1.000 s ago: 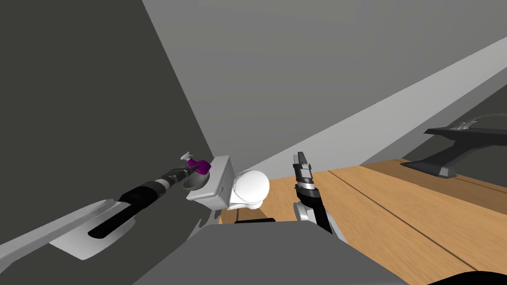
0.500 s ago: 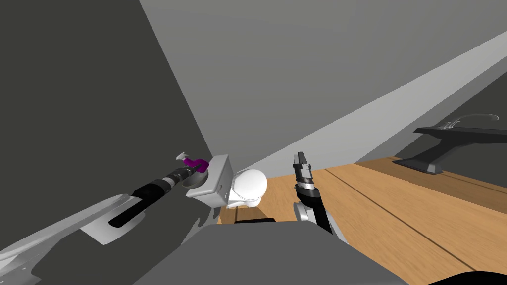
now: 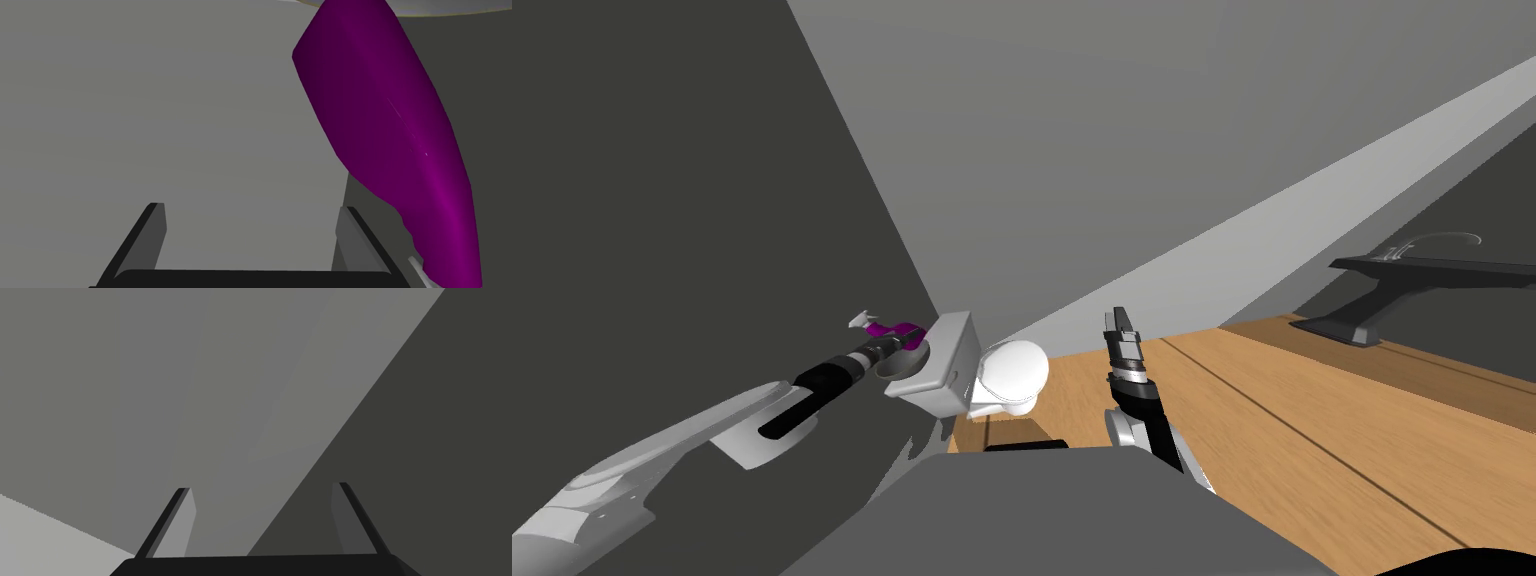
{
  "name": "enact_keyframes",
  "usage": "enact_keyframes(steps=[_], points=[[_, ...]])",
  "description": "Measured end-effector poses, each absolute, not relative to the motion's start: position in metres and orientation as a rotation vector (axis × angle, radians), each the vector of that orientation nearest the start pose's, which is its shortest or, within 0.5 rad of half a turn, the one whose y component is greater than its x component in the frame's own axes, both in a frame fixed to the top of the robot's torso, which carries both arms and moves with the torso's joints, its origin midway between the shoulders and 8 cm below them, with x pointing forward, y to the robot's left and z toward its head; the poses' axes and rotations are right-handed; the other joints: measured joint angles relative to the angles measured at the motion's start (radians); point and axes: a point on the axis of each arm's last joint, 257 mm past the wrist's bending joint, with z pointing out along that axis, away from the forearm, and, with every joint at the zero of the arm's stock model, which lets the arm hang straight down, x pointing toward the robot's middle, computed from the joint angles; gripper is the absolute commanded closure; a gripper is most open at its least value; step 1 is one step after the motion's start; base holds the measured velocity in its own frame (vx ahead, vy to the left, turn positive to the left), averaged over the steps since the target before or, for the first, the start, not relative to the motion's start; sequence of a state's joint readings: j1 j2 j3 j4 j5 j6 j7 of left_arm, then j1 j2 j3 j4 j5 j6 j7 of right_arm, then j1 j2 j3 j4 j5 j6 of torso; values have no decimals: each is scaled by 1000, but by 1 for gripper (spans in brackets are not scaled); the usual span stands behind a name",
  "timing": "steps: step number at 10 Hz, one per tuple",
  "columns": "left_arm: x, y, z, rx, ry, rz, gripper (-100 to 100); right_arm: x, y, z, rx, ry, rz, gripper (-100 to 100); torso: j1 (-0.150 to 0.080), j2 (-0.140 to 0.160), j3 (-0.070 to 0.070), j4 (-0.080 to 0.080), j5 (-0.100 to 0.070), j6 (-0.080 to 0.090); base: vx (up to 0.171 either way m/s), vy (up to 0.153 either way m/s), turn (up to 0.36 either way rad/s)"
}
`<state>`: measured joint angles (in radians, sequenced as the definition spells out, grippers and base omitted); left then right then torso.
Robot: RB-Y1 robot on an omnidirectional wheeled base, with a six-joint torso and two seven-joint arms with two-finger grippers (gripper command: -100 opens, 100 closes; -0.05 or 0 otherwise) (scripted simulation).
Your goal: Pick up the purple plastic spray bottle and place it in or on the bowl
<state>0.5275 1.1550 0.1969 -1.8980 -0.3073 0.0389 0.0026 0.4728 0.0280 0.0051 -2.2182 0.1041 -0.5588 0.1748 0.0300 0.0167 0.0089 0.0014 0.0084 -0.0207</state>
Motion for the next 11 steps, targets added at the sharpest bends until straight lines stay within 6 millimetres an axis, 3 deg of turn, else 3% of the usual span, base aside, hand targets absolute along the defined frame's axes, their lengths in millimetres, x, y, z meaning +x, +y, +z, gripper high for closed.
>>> enact_keyframes(steps=[2, 5, 8, 11], points=[[444, 486, -131, -78, 1768, -106, -100, 350, -264, 16, 527, 676, 1096, 0, 4, -4, -2, -1, 1, 0, -14, -2, 2], [460, 511, -124, -105, 1741, -66, -100, 350, -264, 16, 527, 676, 1096, 0, 6, -7, -4, -2, 1, 0, -25, -14, -30], [473, 504, -144, -75, 1771, -111, -100, 350, -264, 16, 527, 676, 1096, 0, 2, -2, -1, 0, 0, 0, -69, -45, -18], [488, 521, -131, -94, 1745, -84, -100, 350, -264, 16, 527, 676, 1096, 0, 6, -7, -4, -1, 1, 0, 5, 6, -1]])
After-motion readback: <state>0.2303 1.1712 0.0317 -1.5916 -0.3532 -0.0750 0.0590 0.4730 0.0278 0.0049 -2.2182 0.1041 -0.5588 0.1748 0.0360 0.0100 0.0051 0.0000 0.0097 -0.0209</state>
